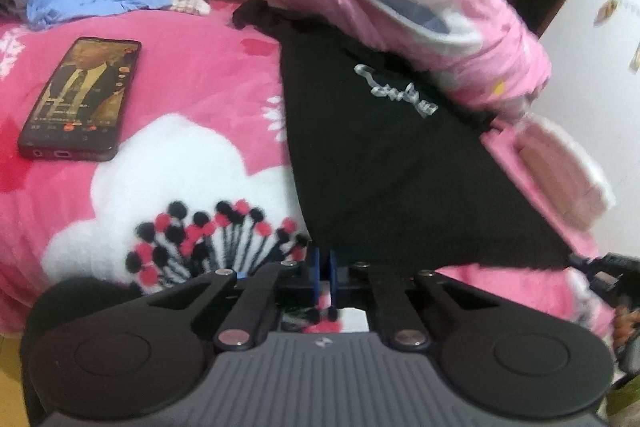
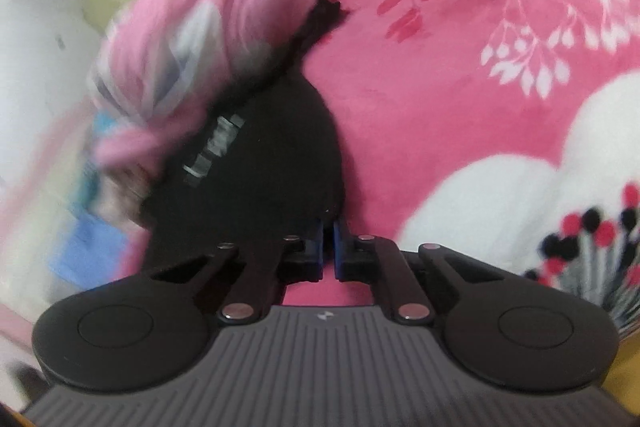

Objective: Fold clothes

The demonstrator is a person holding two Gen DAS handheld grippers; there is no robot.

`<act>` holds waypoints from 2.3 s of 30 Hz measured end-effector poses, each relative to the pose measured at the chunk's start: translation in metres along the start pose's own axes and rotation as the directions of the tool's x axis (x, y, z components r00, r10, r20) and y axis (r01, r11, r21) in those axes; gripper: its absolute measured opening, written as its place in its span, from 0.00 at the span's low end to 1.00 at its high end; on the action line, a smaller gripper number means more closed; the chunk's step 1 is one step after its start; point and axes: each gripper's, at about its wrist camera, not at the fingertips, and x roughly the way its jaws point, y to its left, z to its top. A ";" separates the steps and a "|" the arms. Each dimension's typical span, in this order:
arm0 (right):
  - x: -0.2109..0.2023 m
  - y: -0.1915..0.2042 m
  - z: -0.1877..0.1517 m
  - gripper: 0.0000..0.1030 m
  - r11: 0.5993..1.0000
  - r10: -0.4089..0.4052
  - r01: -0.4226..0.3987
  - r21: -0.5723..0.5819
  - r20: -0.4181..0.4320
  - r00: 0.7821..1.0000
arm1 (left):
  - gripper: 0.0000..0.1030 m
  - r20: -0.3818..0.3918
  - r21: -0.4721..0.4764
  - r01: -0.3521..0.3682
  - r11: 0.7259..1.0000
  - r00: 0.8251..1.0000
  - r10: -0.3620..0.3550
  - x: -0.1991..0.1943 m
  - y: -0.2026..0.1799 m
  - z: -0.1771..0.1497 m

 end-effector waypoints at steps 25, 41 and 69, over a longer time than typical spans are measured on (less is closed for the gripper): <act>0.082 -0.039 0.091 0.21 0.882 0.138 -0.211 0.420 0.197 0.971 | 0.43 0.211 -0.537 0.310 0.784 0.950 -0.231 0.076 0.081 0.084; 0.099 0.081 0.084 0.27 0.996 0.007 -0.008 -0.092 -0.016 1.000 | 0.42 0.093 -0.243 0.094 0.966 0.993 -0.073 0.075 0.032 0.087; 0.139 0.024 0.128 0.14 0.971 -0.092 0.140 0.192 -0.238 0.967 | 0.33 -0.031 -0.426 0.129 0.895 0.987 -0.157 0.099 0.059 0.102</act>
